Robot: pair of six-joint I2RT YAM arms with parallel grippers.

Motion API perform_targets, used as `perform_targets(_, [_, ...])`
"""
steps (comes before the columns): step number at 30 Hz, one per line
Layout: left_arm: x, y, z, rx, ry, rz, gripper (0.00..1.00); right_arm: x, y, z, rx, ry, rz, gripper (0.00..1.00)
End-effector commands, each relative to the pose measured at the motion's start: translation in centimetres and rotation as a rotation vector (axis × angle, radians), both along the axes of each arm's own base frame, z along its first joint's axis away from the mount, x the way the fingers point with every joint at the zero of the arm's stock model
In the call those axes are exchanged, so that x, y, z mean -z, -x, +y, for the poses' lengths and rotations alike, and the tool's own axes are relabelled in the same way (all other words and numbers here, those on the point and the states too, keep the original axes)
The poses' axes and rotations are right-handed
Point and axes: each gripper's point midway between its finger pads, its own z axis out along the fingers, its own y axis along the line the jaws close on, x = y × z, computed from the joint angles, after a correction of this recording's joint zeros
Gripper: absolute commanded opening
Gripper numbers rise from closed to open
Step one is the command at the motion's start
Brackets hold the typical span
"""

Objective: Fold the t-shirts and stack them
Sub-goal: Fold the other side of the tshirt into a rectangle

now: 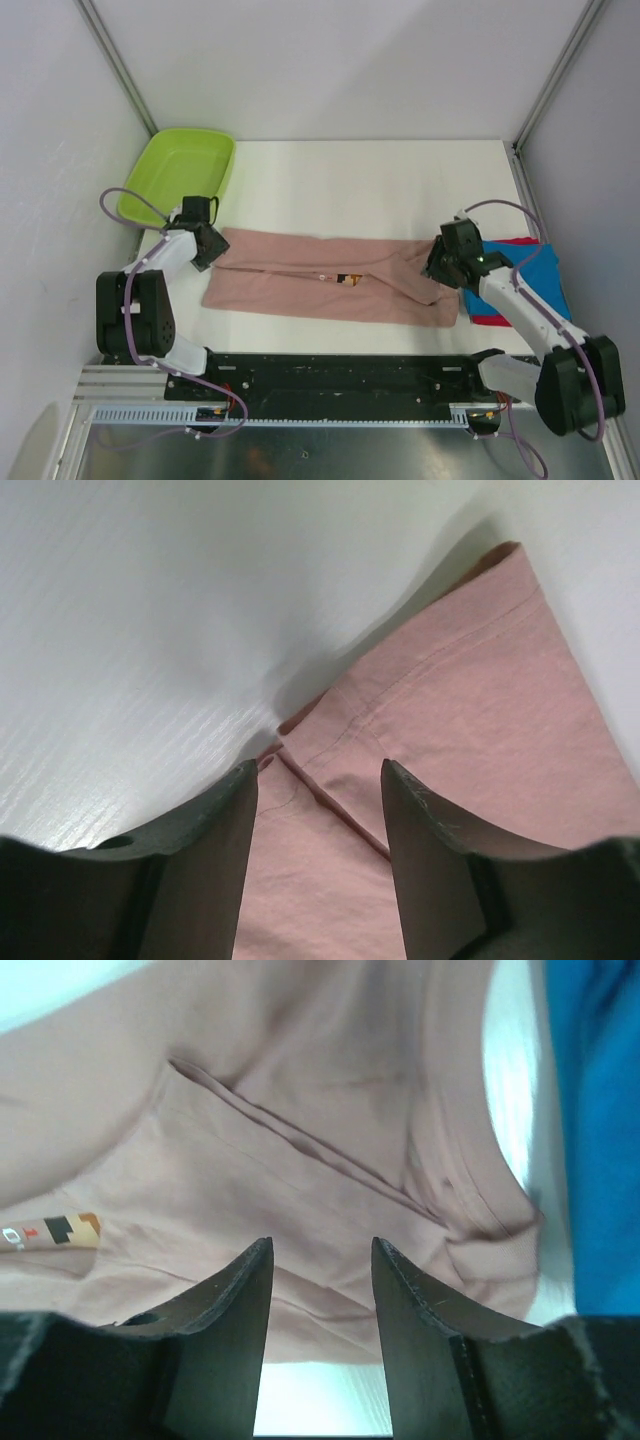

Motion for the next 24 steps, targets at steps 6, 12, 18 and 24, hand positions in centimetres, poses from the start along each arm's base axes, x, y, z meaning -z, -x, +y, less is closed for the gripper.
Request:
perform_targets(6, [-3.7, -2.3, -1.1, 0.120, 0.025, -0.106, 0.58, -1.6, -9.0, 4.5, -0.112, 0.033, -0.140, 0.48])
perform_targets(12, [-3.4, -2.9, -2.2, 0.166, 0.051, -0.095, 0.58, 1.0, -11.2, 5.7, -0.128, 0.094, -0.090, 0.48])
perform_targets(18, [-3.1, -3.0, -2.4, 0.176, 0.056, -0.086, 0.57, 3.2, -11.8, 6.1, -0.138, 0.122, -0.048, 0.48])
perform_targets(24, [-2.9, -2.9, -2.5, 0.179, 0.055, -0.080, 0.56, 3.8, -11.6, 6.8, -0.153, 0.127, -0.034, 0.41])
